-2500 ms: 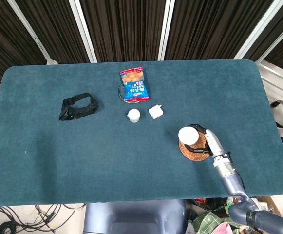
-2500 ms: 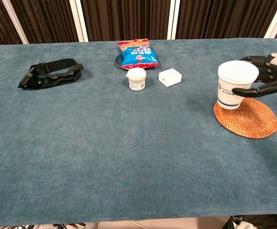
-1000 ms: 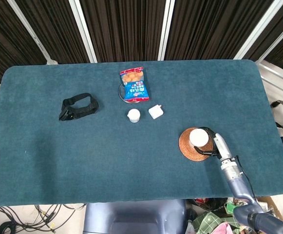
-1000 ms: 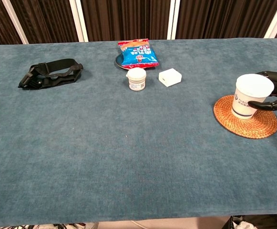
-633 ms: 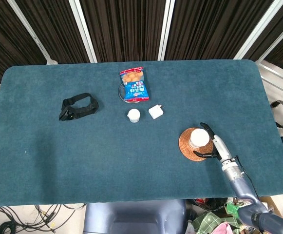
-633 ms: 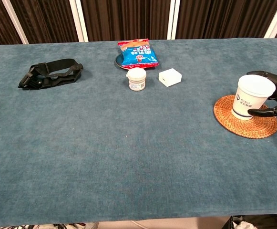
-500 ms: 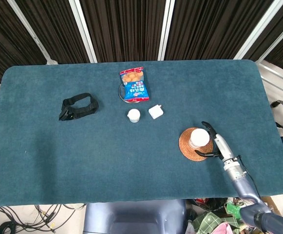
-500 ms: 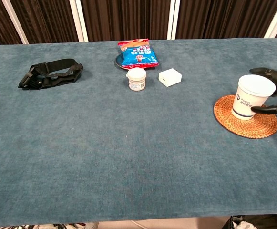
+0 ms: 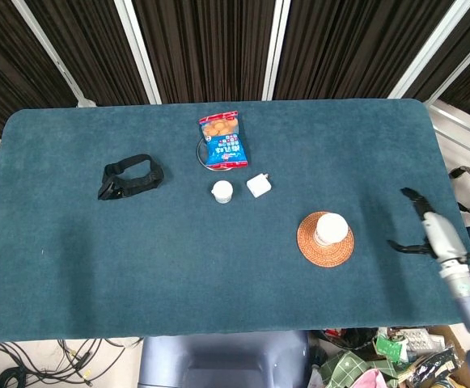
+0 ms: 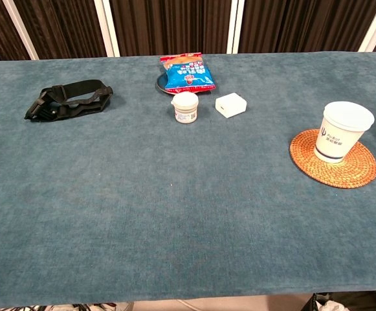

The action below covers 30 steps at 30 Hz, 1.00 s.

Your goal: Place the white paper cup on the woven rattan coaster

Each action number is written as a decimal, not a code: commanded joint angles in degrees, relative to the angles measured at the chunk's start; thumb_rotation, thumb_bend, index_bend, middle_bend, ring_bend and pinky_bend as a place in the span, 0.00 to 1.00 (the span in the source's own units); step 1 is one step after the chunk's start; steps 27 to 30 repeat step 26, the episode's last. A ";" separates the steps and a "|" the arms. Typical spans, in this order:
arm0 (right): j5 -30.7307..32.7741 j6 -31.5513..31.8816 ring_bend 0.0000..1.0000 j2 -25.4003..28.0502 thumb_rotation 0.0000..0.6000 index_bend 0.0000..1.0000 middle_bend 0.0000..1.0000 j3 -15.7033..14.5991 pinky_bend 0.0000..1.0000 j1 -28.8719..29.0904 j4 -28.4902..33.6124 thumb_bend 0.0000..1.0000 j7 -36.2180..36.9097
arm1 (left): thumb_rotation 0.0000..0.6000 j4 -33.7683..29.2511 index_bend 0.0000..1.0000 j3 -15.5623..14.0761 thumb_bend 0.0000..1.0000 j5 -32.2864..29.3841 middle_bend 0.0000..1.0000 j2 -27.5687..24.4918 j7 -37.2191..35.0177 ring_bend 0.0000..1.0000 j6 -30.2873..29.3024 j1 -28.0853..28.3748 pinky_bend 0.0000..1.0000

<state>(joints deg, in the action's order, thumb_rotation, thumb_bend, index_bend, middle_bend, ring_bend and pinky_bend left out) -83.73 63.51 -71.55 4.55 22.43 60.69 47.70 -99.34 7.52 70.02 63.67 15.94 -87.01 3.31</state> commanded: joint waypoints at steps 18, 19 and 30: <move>-3.85 21.74 0.01 1.17 1.00 0.04 0.00 -5.14 0.12 -14.65 14.20 0.10 -36.84 | 1.00 0.40 0.00 -0.39 0.26 1.11 0.03 0.15 0.19 0.00 -0.61 -0.20 0.00; -4.04 21.93 0.01 0.90 1.00 0.04 0.00 -5.26 0.12 -14.84 13.92 0.10 -36.84 | 1.00 0.46 0.00 -0.37 0.26 1.09 0.03 0.17 0.20 0.00 -0.60 -0.19 0.00; -4.59 23.84 0.01 0.47 1.00 0.04 0.00 -4.65 0.12 -15.62 13.55 0.11 -34.85 | 1.00 0.66 0.00 -0.29 0.26 0.75 0.03 0.32 0.57 0.00 -0.48 -0.11 0.00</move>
